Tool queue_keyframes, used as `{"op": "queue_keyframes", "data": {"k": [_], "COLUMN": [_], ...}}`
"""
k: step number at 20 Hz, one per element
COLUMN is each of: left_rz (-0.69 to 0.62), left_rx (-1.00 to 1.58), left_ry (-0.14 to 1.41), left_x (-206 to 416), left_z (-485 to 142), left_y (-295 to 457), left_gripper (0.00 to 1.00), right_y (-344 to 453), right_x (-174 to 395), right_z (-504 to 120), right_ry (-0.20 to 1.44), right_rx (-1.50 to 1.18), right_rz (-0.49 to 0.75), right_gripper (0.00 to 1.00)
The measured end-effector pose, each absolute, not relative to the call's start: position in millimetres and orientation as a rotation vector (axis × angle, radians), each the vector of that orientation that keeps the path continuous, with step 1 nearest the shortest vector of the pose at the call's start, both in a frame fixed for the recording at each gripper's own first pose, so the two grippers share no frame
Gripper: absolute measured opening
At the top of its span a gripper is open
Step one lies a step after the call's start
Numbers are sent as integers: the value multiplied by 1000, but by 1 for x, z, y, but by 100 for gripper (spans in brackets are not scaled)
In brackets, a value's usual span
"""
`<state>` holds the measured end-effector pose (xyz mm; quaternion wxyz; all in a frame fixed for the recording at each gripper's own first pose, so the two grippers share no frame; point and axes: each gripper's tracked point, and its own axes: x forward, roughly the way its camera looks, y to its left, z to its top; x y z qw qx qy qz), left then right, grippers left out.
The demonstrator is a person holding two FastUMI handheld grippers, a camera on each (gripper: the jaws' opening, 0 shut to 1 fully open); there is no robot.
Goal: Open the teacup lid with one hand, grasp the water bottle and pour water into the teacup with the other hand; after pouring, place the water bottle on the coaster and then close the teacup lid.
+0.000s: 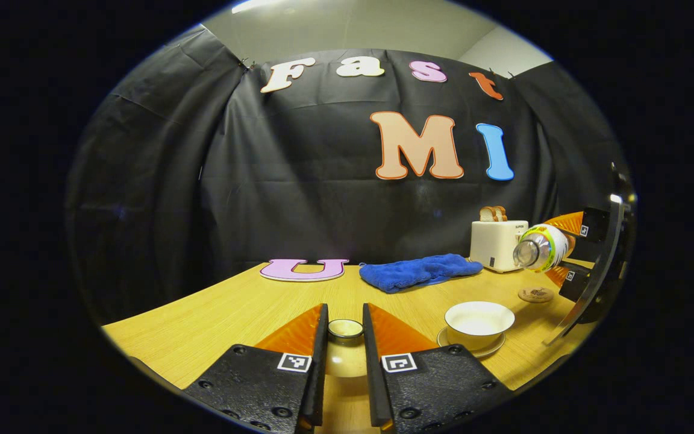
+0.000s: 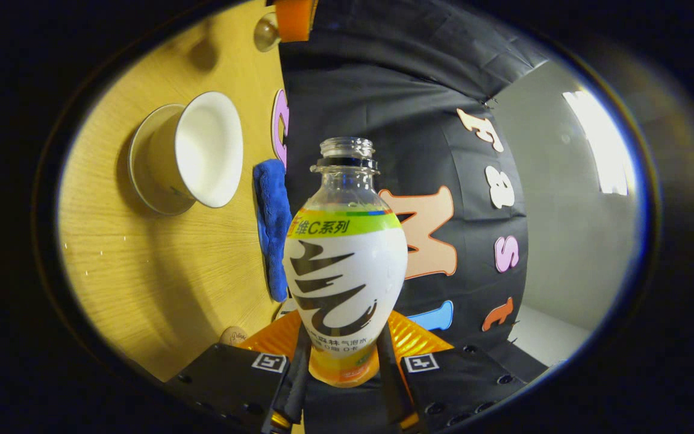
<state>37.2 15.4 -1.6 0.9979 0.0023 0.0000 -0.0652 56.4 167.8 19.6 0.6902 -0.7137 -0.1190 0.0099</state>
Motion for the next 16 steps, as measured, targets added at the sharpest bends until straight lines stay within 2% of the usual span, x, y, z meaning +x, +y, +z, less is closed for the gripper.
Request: {"op": "queue_keyframes", "data": {"k": [3, 6, 16], "left_rz": [-131, -131, -127], "left_rx": [4, 4, 4], "left_ry": [0, 1, 2], "left_x": [37, 37, 38], "left_z": [-1, -2, -2], "left_y": [17, 16, 17], "left_gripper": [28, 28, 28], "right_y": [165, 166, 165], "right_x": [60, 62, 63], "right_z": [21, 19, 22], "right_ry": [-290, -330, -403], "right_rx": [-1677, -1739, -1859], "right_rz": [8, -7, -54], "right_gripper": [53, 58, 57]}}
